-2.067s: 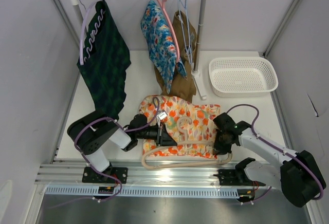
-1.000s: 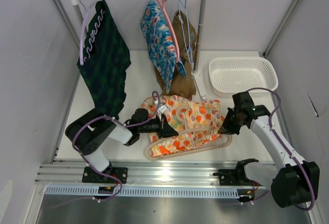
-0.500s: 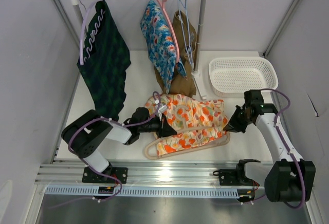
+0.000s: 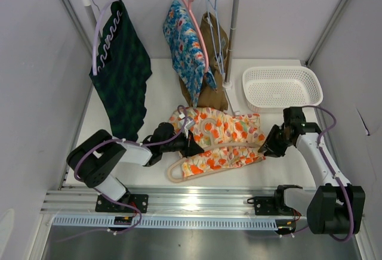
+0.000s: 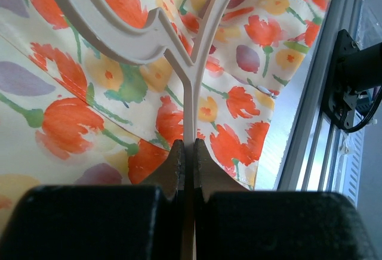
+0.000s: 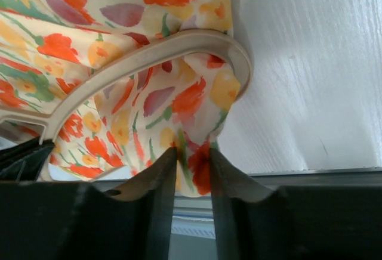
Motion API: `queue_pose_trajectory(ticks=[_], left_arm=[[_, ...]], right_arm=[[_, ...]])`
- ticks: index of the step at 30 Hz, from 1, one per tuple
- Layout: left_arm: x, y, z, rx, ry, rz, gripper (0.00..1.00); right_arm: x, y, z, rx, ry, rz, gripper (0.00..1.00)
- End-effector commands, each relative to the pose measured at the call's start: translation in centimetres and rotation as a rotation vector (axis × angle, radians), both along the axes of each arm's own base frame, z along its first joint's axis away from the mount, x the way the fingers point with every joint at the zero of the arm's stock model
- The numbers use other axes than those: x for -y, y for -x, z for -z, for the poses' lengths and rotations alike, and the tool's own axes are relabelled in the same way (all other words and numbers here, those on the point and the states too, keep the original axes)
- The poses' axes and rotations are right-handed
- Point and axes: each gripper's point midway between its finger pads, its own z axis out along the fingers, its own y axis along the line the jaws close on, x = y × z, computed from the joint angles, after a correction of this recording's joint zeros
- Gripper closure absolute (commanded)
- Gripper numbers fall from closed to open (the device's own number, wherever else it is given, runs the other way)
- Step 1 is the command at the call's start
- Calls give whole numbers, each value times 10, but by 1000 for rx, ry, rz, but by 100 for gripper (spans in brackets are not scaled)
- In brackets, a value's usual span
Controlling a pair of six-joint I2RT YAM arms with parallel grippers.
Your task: Place the skirt on the hanger
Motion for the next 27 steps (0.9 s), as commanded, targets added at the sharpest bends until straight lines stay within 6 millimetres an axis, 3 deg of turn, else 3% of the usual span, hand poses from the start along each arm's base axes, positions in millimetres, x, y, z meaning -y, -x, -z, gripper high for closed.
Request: queue_pose_trajectory(ticks=[1,4,8,13,14,16,20,22,25,27], left_arm=[[-4,-16,-3,66,-29,-39,100],[-4,-16,-4,65,-30,-39,100],[-3,-16,-5,65,-30,-32,100],[-3,-16,-6,63,-29,-31,100],[-2,-16,-6,64,-30,-31,100],[-2,-16,-7,65,-28,-28,100],[-1,-16,-5,59,-30,-24,100],[-1,-16,-5,56,-29,-23,100],[1,-17,-6,55,-25,-23,100],[1,-17,-6,54,-26,-22,100]], right_arm=[[-1,-8,-6,71,64,-15,54],[-12,-6,-13,114,112,-57,47],[-17,-11,-36,238,203,-34,47],[-52,-5,-69,452,158,-91,50],[-52,-6,-77,508,165,-71,49],[-78,-4,-87,588,102,-148,48],[-110,3,-82,628,88,-226,49],[-114,1,-85,665,153,-222,49],[-149,9,-86,710,120,-323,48],[-167,14,-71,689,133,-382,48]])
